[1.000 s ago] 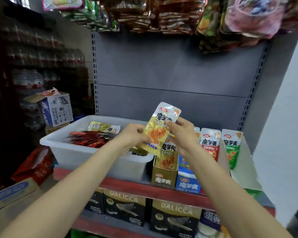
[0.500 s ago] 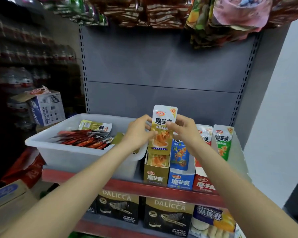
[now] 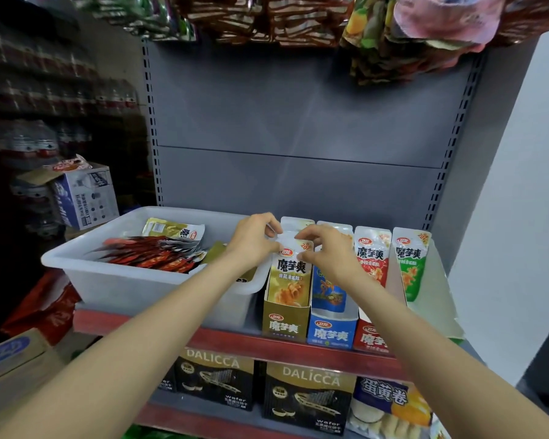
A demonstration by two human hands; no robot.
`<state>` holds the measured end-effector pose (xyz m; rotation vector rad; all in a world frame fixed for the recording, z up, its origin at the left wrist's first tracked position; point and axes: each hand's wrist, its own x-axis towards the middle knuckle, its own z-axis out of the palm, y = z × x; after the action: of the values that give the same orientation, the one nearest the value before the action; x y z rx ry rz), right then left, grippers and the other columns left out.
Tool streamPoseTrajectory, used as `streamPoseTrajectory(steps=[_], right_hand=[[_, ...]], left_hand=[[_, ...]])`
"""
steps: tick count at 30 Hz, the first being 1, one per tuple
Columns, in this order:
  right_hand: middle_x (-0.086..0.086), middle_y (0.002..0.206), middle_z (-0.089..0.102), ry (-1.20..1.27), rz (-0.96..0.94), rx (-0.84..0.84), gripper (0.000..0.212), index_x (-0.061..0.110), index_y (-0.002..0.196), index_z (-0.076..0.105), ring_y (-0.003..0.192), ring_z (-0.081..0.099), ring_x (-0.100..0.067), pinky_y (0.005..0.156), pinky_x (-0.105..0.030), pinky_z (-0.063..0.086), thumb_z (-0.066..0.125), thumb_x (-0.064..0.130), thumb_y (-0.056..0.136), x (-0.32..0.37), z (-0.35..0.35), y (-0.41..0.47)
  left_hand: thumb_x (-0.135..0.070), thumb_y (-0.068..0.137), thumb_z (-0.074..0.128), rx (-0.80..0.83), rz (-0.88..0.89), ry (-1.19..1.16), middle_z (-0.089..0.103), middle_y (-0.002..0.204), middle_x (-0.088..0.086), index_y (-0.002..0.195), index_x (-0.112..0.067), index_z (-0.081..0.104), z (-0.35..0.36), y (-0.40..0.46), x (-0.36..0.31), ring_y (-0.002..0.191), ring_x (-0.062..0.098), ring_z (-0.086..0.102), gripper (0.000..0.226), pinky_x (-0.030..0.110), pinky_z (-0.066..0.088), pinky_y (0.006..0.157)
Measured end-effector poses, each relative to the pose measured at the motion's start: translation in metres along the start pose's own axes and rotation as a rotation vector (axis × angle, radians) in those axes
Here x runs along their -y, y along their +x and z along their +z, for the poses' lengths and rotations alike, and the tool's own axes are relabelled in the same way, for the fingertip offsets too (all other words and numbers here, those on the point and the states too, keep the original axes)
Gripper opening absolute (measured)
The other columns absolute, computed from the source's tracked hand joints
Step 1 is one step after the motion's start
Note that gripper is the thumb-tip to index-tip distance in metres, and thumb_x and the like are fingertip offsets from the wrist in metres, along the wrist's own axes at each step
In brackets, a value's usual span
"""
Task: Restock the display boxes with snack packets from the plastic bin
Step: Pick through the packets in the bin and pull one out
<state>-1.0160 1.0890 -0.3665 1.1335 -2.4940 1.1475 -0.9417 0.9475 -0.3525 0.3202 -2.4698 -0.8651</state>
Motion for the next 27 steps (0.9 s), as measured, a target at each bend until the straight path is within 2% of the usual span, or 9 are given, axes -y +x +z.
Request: streamPoseTrajectory(steps=[3,6,10,16,21,23,27], right_hand=[[-0.006,0.117,0.06,-0.048,-0.007,0.002,0.033,0.01,0.113,0.063,0.103,0.056,-0.017,0.08,-0.02,0.039,0.07,0.008,0.081,0.0,0.002,0.004],[-0.006,0.115,0.058,-0.081,-0.009,-0.018,0.031,0.01,0.111,0.062,0.101,0.055,-0.016,0.077,-0.017,0.036,0.07,0.008,0.081,0.0,0.004,0.006],[-0.003,0.111,0.054,-0.152,-0.02,-0.061,0.03,0.014,0.11,0.063,0.098,0.05,-0.012,0.077,-0.016,0.033,0.071,0.012,0.081,-0.002,0.007,0.008],[-0.005,0.117,0.051,-0.253,-0.011,-0.01,0.035,0.016,0.118,0.061,0.108,0.05,-0.018,0.082,-0.018,0.034,0.068,0.015,0.084,-0.001,0.006,0.008],[-0.006,0.12,0.051,-0.272,-0.059,-0.024,0.032,0.018,0.119,0.06,0.112,0.048,-0.02,0.088,-0.026,0.04,0.061,0.017,0.088,0.014,0.01,0.011],[-0.006,0.118,0.053,-0.238,-0.105,-0.042,0.029,0.018,0.116,0.061,0.111,0.05,-0.02,0.091,-0.03,0.042,0.059,0.015,0.088,0.029,0.018,0.017],[-0.006,0.112,0.057,-0.175,-0.153,0.036,0.026,0.016,0.113,0.062,0.104,0.055,-0.021,0.087,-0.027,0.039,0.058,0.015,0.087,0.067,0.044,0.04]], left_hand=[[-0.015,0.074,0.079,0.003,0.004,0.039,0.055,0.102,0.001,0.104,-0.015,0.06,0.003,0.001,0.004,0.089,0.014,0.051,0.036,0.024,0.042,0.077],[-0.015,0.076,0.077,0.038,0.018,0.08,0.054,0.114,0.004,0.116,-0.016,0.057,0.007,0.0,0.005,0.095,0.015,0.05,0.045,0.026,0.043,0.085],[-0.013,0.08,0.073,0.066,0.026,0.137,0.054,0.122,0.005,0.121,-0.017,0.058,0.01,0.002,0.004,0.103,0.02,0.055,0.044,0.026,0.041,0.085],[-0.012,0.08,0.072,0.016,0.019,0.13,0.054,0.114,0.006,0.108,-0.019,0.061,0.016,0.006,0.004,0.085,0.017,0.052,0.031,0.027,0.044,0.079],[-0.013,0.085,0.065,-0.043,0.071,0.1,0.056,0.108,0.0,0.111,-0.021,0.06,-0.002,0.002,0.02,0.087,0.015,0.052,0.028,0.028,0.045,0.08],[-0.014,0.086,0.062,-0.08,0.078,0.106,0.058,0.106,-0.001,0.108,-0.021,0.06,-0.017,0.001,0.032,0.087,0.016,0.055,0.024,0.032,0.049,0.084],[-0.012,0.086,0.058,-0.111,0.005,0.154,0.063,0.104,0.0,0.099,-0.02,0.061,-0.058,0.002,0.071,0.09,0.017,0.058,0.016,0.031,0.048,0.083]])
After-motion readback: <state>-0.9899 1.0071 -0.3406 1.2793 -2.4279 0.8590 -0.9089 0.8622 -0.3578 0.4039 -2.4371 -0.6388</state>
